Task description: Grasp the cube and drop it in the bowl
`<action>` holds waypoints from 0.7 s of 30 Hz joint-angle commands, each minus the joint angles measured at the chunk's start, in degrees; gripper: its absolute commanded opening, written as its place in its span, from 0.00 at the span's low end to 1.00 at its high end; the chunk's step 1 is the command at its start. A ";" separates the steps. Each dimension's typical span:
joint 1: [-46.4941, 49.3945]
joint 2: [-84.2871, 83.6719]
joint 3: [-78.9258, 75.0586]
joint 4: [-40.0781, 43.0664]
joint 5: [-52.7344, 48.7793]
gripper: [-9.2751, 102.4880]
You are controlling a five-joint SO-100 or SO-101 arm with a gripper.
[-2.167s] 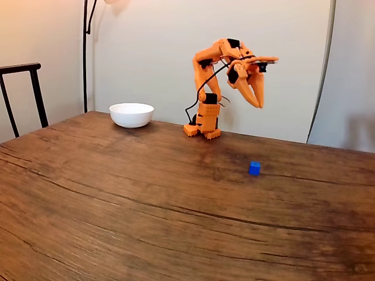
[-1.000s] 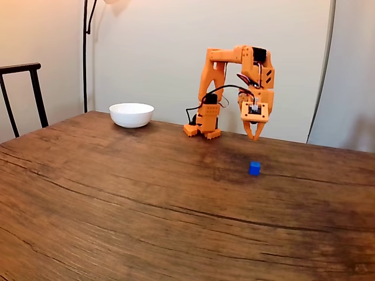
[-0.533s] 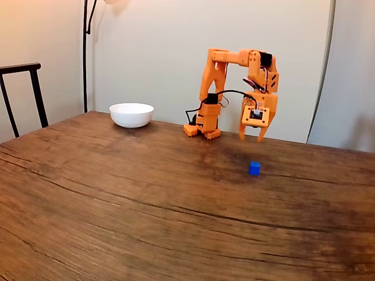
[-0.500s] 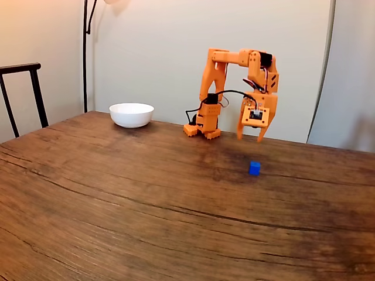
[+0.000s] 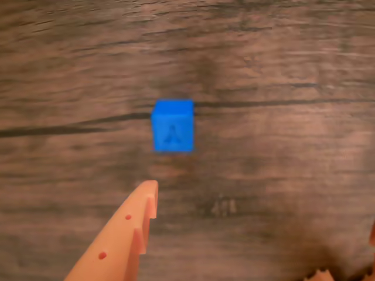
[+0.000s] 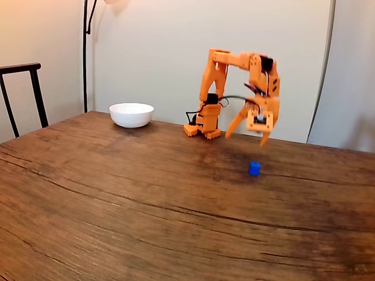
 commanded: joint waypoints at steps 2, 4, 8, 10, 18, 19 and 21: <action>-0.09 -3.16 -0.88 -4.04 0.53 0.52; -0.44 -4.75 -0.88 -5.80 0.18 0.52; -0.53 -7.03 -0.88 -8.70 0.62 0.52; -0.70 -8.09 -0.88 -9.32 0.62 0.52; -2.81 -10.90 -0.79 -12.04 0.35 0.52; -2.81 -11.25 -0.79 -12.04 0.35 0.52; -2.81 -11.87 -0.79 -12.04 0.35 0.52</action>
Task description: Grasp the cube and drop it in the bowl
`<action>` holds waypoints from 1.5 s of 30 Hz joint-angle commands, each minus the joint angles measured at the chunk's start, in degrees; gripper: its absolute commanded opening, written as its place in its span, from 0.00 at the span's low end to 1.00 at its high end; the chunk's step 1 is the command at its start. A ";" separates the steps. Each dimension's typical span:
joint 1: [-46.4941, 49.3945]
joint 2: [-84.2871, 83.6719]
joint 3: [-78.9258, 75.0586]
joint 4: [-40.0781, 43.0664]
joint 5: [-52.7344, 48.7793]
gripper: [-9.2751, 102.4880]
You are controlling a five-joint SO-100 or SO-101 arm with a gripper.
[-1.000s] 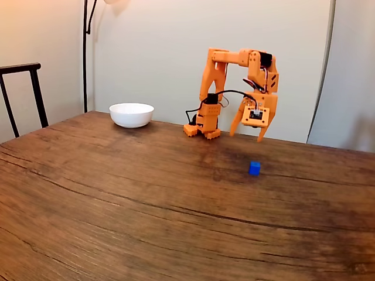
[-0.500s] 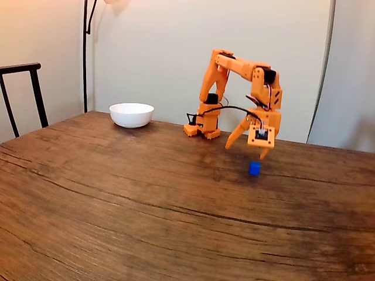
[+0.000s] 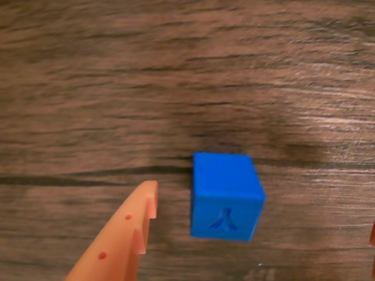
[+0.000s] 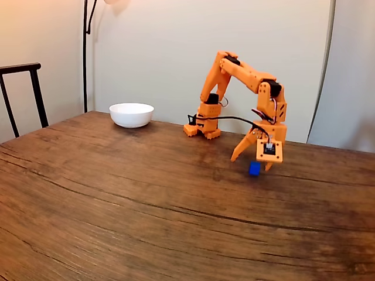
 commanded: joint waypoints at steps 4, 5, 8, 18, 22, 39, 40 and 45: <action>-0.26 -0.79 -0.79 -1.05 0.18 0.52; -0.26 -0.97 -0.70 -1.67 0.26 0.52; -0.26 -1.58 -0.09 -2.90 0.35 0.52; -0.44 -1.85 0.00 -2.90 0.88 0.46; -0.79 -1.85 0.00 -2.90 1.49 0.35; -1.14 -1.93 0.26 -2.20 1.76 0.20; -1.49 -1.93 0.26 -2.20 1.76 0.20; -1.93 -1.93 0.26 -2.20 1.76 0.16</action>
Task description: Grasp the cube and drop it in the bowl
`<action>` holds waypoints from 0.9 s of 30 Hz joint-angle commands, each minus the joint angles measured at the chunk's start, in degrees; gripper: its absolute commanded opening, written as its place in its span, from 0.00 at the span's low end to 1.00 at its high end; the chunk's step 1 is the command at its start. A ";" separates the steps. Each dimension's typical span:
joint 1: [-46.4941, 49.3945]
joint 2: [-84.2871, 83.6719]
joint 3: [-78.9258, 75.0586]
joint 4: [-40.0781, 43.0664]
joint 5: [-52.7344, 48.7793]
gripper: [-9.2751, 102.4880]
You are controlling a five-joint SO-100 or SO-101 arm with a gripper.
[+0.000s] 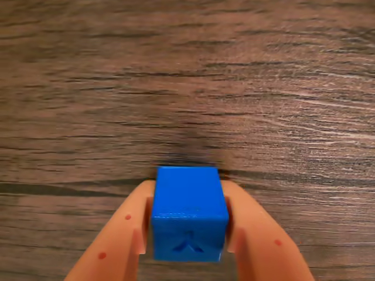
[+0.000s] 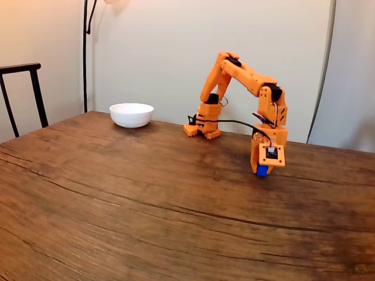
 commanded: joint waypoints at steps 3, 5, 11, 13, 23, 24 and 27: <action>-0.62 0.18 0.00 0.09 0.35 0.14; -0.62 0.18 0.00 0.09 0.35 0.14; 0.00 1.14 -1.23 2.11 0.53 0.14; 0.18 1.23 -4.22 5.98 1.49 0.14; 8.09 1.05 -26.89 30.94 15.29 0.14; 8.79 1.05 -28.39 32.26 16.17 0.14; 10.72 1.05 -32.26 34.98 18.28 0.14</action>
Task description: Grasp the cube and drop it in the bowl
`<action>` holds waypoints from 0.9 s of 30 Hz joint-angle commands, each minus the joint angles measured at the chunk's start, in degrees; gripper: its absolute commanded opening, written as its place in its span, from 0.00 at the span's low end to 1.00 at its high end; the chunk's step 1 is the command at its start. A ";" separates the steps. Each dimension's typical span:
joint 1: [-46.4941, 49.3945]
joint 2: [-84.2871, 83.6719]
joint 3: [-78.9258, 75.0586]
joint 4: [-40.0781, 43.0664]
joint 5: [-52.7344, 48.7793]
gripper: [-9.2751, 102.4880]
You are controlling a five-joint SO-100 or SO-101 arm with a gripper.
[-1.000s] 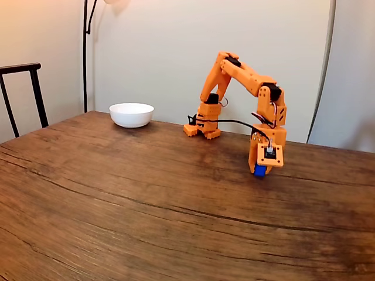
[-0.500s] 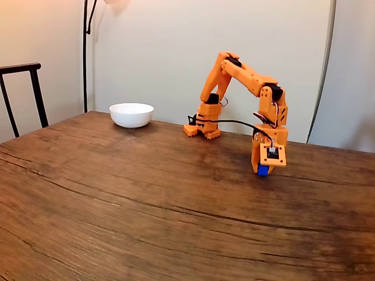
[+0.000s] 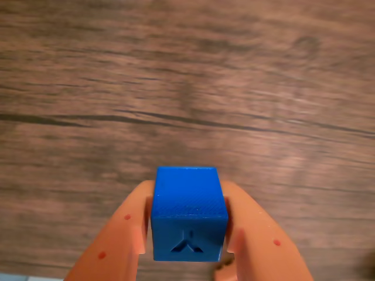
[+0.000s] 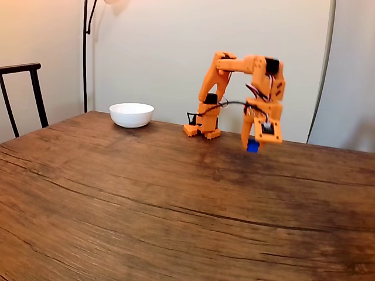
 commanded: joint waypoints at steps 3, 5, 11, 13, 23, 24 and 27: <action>3.78 1.23 -8.35 5.54 3.69 0.14; 5.54 1.32 -10.37 7.29 5.19 0.14; 11.78 2.20 -12.48 7.38 10.90 0.15; 13.80 4.04 -11.51 7.38 11.95 0.15; 26.37 15.12 -5.36 7.47 20.39 0.15; 27.51 16.79 -4.04 7.47 21.01 0.15; 30.94 22.24 0.35 7.47 23.29 0.14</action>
